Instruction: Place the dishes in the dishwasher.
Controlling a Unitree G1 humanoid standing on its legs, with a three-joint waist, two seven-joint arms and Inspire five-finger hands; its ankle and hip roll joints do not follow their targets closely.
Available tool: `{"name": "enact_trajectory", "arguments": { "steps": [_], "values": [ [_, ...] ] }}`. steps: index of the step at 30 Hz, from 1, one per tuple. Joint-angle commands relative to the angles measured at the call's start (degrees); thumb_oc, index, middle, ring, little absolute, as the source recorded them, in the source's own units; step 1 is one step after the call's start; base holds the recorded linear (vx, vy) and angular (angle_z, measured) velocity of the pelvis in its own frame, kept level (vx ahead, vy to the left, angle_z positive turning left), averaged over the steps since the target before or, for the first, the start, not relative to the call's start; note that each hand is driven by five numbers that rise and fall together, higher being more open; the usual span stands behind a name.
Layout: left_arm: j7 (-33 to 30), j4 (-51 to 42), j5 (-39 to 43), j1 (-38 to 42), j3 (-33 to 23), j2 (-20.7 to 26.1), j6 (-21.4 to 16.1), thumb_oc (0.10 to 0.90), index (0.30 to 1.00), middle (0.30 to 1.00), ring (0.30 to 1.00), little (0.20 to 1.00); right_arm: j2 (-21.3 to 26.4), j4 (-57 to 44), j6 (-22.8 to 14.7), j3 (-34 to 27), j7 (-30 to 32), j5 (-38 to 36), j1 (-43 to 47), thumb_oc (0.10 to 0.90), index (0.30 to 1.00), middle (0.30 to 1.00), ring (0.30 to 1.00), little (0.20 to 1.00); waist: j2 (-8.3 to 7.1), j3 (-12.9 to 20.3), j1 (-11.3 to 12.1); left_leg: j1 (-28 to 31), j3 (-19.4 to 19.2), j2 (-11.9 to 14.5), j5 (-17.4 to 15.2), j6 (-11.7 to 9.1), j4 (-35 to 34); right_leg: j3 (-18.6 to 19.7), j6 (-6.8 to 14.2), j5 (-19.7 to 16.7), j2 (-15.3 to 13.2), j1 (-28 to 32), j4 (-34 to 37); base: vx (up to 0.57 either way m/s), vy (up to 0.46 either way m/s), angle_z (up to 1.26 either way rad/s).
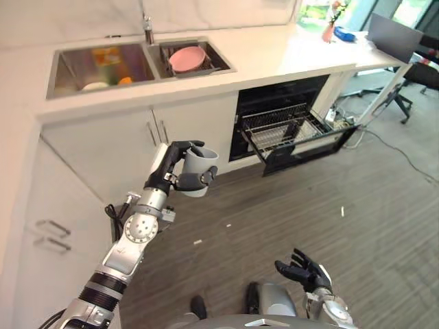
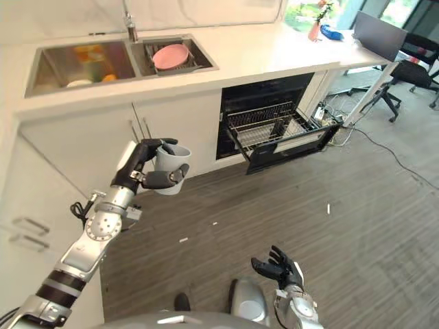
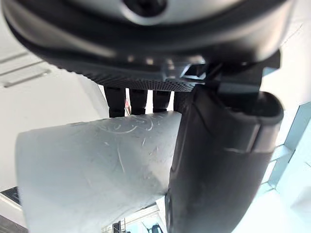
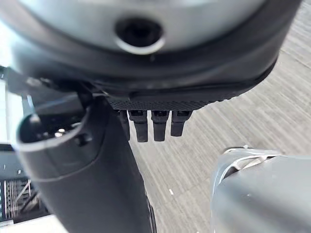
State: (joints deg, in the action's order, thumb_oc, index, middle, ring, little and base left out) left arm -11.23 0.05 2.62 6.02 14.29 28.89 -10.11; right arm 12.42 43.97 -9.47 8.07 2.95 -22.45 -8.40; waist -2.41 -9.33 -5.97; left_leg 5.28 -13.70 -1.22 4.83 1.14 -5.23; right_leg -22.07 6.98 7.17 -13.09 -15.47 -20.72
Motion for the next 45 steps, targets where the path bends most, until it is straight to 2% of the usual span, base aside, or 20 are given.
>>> {"name": "enact_trajectory", "arguments": {
  "steps": [1,4,7,9,11,12,13,14,15,17,20,26,28,29,30,32,35,36,40,45],
  "values": [
    [-1.73,-7.83,-1.53,1.14,-3.73,0.59,-6.37,0.4,0.3,0.3,0.3,0.3,5.94,-4.83,-4.83,-2.76,-0.26,0.67,4.59,0.8,0.9,0.9,0.9,0.9,-0.46,3.62,2.73,2.01,0.52,7.38,-2.54,-6.43,0.23,1.38,2.64,-11.07,4.53,13.3,16.88,0.2,-0.061,-0.22],
    [-2.22,-6.84,-2.07,0.66,-4.17,-0.68,-6.52,0.4,0.3,0.3,0.3,0.3,7.99,-10.45,-6.01,-3.3,-0.23,1.1,4.01,0.8,0.9,0.9,0.9,0.9,-0.83,4.58,2.48,3.14,1.1,6.9,-2.8,-6.47,0.25,6.41,1.88,-10.86,6.38,15.73,19.35,0.21,-0.089,-0.13],
    [-3.28,-6.06,-1.45,-0.76,-5.82,-1.9,-6.96,0.4,0.3,0.3,0.3,0.3,10.05,-18.36,-6.97,-5.52,-0.36,0.49,2.66,0.8,0.9,0.9,0.9,0.9,-0.52,4.87,2.3,4.35,-0.29,8.7,-2.58,-7.72,2.36,6.89,1.03,-10.64,7.33,16.7,20.08,0.19,-0.164,0.1],
    [-3.22,-5.1,-1.27,-1.17,-6.36,-2.48,-7.0,0.4,0.3,0.3,0.3,0.3,11.32,-22.48,-7.71,-6.81,-0.76,0.39,2.06,0.8,0.9,0.9,0.9,0.9,-0.59,4.49,1.81,2.93,0.02,10.4,-1.79,-8.84,10.72,8.17,-0.14,-9.71,8.58,17.92,20.85,0.15,-0.24,-0.32],
    [-3.0,-4.9,-0.74,-0.47,-6.52,-2.87,-7.16,0.4,0.3,0.3,0.3,0.3,13.13,-28.18,-7.98,-7.16,-2.64,-0.08,1.88,0.8,0.9,0.9,0.9,0.9,-1.38,2.92,2.08,-2.33,0.75,12.58,2.33,-10.2,24.55,8.72,-1.73,-8.99,8.82,19.42,21.54,0.1,-0.224,-0.41],
    [-3.0,-4.9,-0.74,-0.47,-6.52,-2.87,-7.16,0.4,0.3,0.3,0.3,0.3,13.13,-28.18,-7.98,-7.16,-2.64,-0.08,1.88,0.8,0.9,0.9,0.9,0.9,-1.38,2.92,2.08,-2.33,0.75,12.58,2.33,-10.2,24.55,8.72,-1.73,-8.99,8.82,19.42,21.54,0.08,-0.14,-0.45],
    [-3.03,-5.13,-0.2,-0.22,-6.51,-3.19,-7.42,0.4,0.3,0.3,0.3,0.3,14.31,-30.85,-7.98,-7.12,-3.21,0.3,2.04,0.8,0.9,0.9,0.9,0.9,-1.94,1.85,2.83,-5.06,3.09,11.65,3.04,-10.59,30.58,9.5,-2.32,-8.83,8.66,20.5,22.39,0.15,-0.119,-0.72],
    [-3.62,-5.65,0.24,0.46,-6.18,-4.14,-7.64,0.4,0.3,0.3,0.3,0.3,15.6,-35.26,-7.95,-7.16,-3.95,0.58,2.53,0.8,0.9,0.9,0.9,0.9,-2.86,0.99,3.95,-9.39,5.68,8.28,2.17,-9.94,32.44,11.05,-2.19,-8.82,7.76,22.18,24.79,0.15,-0.119,-0.72],
    [-3.62,-5.65,0.24,0.46,-6.18,-4.14,-7.64,0.4,0.3,0.3,0.3,0.3,15.6,-35.26,-7.95,-7.16,-3.95,0.58,2.53,0.8,0.9,0.9,0.9,0.9,-2.86,0.99,3.95,-9.39,5.68,8.28,2.17,-9.94,32.44,11.05,-2.19,-8.82,7.76,22.18,24.79,0.21,-0.045,-0.94],
    [-4.04,-6.39,-0.88,0.73,-6.44,-4.24,-7.97,0.4,0.3,0.3,0.3,0.3,15.95,-39.37,-8.64,-7.57,-4.34,0.42,3.12,0.8,0.9,0.9,0.9,0.9,-2.55,1.33,5.03,-11.61,7.02,4.29,-1.29,-7.61,23.83,13.66,-0.89,-8.81,7.5,22.84,25.66,0.25,0.07,-1.21],
    [-5.98,-6.78,-2.74,1.8,-6.17,-4.04,-9.0,0.4,0.3,0.3,0.3,0.3,16.02,-43.58,-10.13,-6.98,-3.94,1.34,4.63,0.8,0.9,0.9,0.9,0.9,-1.51,2.01,6.68,-15.86,8.39,2.6,2.44,-7.51,11.97,16.59,-0.18,-7.03,8.42,25.4,25.48,0.34,0.086,-1.31],
    [-5.68,-7.22,-2.79,1.34,-5.71,-4.2,-9.51,0.4,0.3,0.3,0.3,0.3,13.87,-44.84,-10.13,-6.77,-4.83,0.98,5.0,0.8,0.9,0.9,0.9,0.9,-0.51,4.84,5.61,-6.19,7.5,2.32,0.41,-4.82,4.29,18.7,0.94,-5.88,8.05,24.71,21.95,0.18,0.143,-0.78],
    [-5.25,-8.16,-2.16,1.12,-5.46,-3.64,-9.16,0.4,0.3,0.3,0.3,0.3,12.45,-45.39,-9.6,-6.64,-4.75,1.59,4.22,0.8,0.9,0.9,0.9,0.9,-0.77,5.12,5.79,-4.19,6.49,2.06,-0.28,-3.42,3.03,18.74,1.96,-6.19,7.61,22.96,15.08,0.17,0.206,-0.27],
    [-5.08,-8.31,-1.8,1.84,-5.1,-2.62,-8.83,0.4,0.3,0.3,0.3,0.3,11.66,-46.54,-9.37,-5.71,-4.62,2.48,4.74,0.8,0.9,0.9,0.9,0.9,-0.39,3.65,5.41,-2.83,6.53,2.42,-0.8,-2.27,2.69,20.14,3.78,-9.09,8.79,17.08,3.65,0.12,0.235,0.12],
    [-5.11,-8.26,-1.98,2.41,-4.69,-2.11,-8.68,0.4,0.3,0.3,0.3,0.3,11.58,-47.25,-9.32,-5.21,-4.92,2.76,5.09,0.8,0.9,0.9,0.9,0.9,-0.14,2.7,4.89,-2.25,7.19,2.78,-0.91,-1.82,2.57,21.25,4.82,-10.24,9.72,15.13,-0.27,0.11,0.21,-0.13],
    [-5.26,-8.25,-2.67,3.79,-3.83,-1.22,-8.47,0.4,0.3,0.3,0.3,0.3,10.98,-48.18,-9.18,-4.55,-4.38,3.45,5.7,0.8,0.9,0.9,0.9,0.9,0.37,1.84,4.1,-1.08,9.09,2.78,-1.16,-1.39,1.46,23.03,4.21,-9.19,10.93,11.46,-4.02,0.13,0.108,-0.03],
    [-6.33,-7.96,-3.48,5.12,-4.02,-0.92,-8.38,0.4,0.3,0.3,0.3,0.3,10.78,-49.4,-9.07,-3.8,-4.1,3.83,7.07,0.8,0.9,0.9,0.9,0.9,-0.13,2.53,3.81,-0.25,9.3,2.33,-2.32,-2.15,0.23,21.03,3.44,-8.01,8.09,11.15,3.53,0.15,-0.023,0.34],
    [-7.6,-8.47,-4.59,4.97,-5.06,-0.9,-8.47,0.4,0.3,0.3,0.3,0.3,10.85,-50.38,-9.05,-4.6,-4.23,2.41,6.4,0.8,0.9,0.9,0.9,0.9,-1.22,3.0,3.81,0.15,10.31,2.28,-2.04,-2.55,0.24,20.32,3.12,-10.28,6.77,12.47,12.42,0.24,-0.128,0.43],
    [-8.06,-8.38,-5.82,4.22,-6.04,-1.43,-8.97,0.4,0.3,0.3,0.3,0.3,11.54,-50.77,-8.88,-5.05,-4.8,2.63,5.67,0.8,0.9,0.9,0.9,0.9,-2.3,4.6,4.58,0.73,9.53,1.96,-2.96,-2.79,0.23,19.88,3.31,-11.87,5.87,15.98,17.81,0.12,-0.074,0.59],
    [-8.88,-10.5,-5.98,1.8,-9.64,-1.2,-9.17,0.4,0.3,0.3,0.3,0.3,11.81,-51.0,-8.01,-5.99,-5.94,0.35,4.62,0.8,0.9,0.9,0.9,0.9,-2.28,6.34,5.53,2.04,10.04,2.35,-3.93,-3.7,0.23,18.05,2.71,-10.14,6.23,20.97,22.37,0.11,-0.054,0.08]
  ]
}}
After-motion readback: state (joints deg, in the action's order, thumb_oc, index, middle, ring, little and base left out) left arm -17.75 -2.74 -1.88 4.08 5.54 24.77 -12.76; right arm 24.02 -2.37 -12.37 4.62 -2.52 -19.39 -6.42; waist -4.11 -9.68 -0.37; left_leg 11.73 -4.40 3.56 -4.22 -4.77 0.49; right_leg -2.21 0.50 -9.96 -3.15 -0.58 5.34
